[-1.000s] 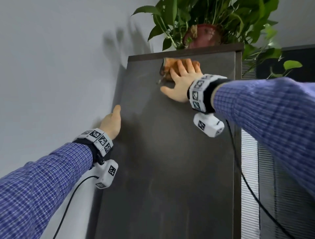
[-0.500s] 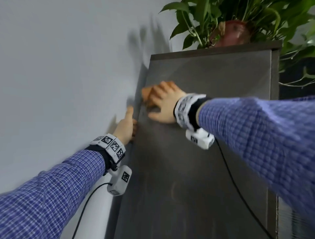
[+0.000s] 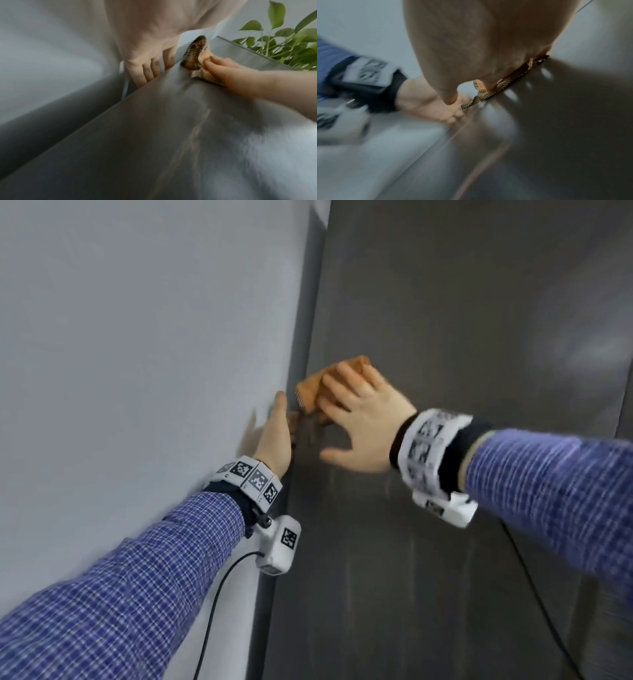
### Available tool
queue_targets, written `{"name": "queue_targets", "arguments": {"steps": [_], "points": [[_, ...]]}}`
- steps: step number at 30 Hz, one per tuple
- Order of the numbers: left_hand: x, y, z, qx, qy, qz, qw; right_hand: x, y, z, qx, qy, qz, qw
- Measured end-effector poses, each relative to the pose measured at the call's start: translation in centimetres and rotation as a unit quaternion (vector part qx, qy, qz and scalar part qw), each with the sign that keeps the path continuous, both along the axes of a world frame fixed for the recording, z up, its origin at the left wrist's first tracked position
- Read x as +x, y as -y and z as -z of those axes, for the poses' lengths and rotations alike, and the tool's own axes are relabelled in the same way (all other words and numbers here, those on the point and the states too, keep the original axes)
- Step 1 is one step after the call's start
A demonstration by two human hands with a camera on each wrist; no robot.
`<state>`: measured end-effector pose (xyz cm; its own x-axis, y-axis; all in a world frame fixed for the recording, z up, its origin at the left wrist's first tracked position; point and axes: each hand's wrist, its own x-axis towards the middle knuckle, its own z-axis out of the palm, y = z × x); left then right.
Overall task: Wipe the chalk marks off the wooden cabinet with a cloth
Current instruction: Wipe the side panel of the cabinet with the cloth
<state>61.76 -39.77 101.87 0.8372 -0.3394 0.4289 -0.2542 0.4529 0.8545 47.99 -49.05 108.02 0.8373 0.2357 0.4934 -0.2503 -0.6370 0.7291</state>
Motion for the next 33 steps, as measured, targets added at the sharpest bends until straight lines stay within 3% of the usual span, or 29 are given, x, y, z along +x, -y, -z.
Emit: {"name": "queue_targets", "arguments": {"steps": [4,8,11,14,17,20,24,27,30,33], "points": [[-0.7,-0.7,4.6,0.014,-0.064,-0.001,0.998,0.5,-0.9,11.6,-0.016,-0.12,0.0,0.993],[-1.1,-1.7,7.3,0.089,-0.043,-0.004,0.995,-0.8,-0.9,20.6,-0.01,-0.208,0.051,0.977],[-1.0,-2.3,8.6,0.117,-0.046,0.005,0.992,-1.6,-0.5,20.3,0.007,-0.214,0.032,0.976],[-1.3,-2.6,8.9,0.119,-0.049,0.0,0.992,-2.1,0.1,14.3,0.002,-0.13,-0.007,0.992],[-2.2,-2.6,8.5,0.121,-0.059,-0.009,0.991,-3.2,1.4,6.6,0.006,-0.016,0.005,1.0],[-3.1,-2.4,8.7,0.122,-0.056,-0.015,0.991,-5.1,2.6,3.3,0.034,0.053,0.049,0.997],[-4.1,-2.3,9.8,0.122,-0.076,-0.032,0.989,-6.7,3.2,9.2,0.026,0.034,0.018,0.999],[-2.4,-1.3,12.2,0.119,-0.089,-0.044,0.988,-7.8,3.5,17.7,0.026,-0.091,0.0,0.995],[-4.7,-1.8,12.6,0.139,-0.104,-0.043,0.984,-9.7,3.3,25.2,0.056,-0.197,0.026,0.978],[-7.0,-2.4,12.8,0.163,-0.113,-0.054,0.979,-11.2,4.2,26.2,0.032,-0.233,0.042,0.971]]}}
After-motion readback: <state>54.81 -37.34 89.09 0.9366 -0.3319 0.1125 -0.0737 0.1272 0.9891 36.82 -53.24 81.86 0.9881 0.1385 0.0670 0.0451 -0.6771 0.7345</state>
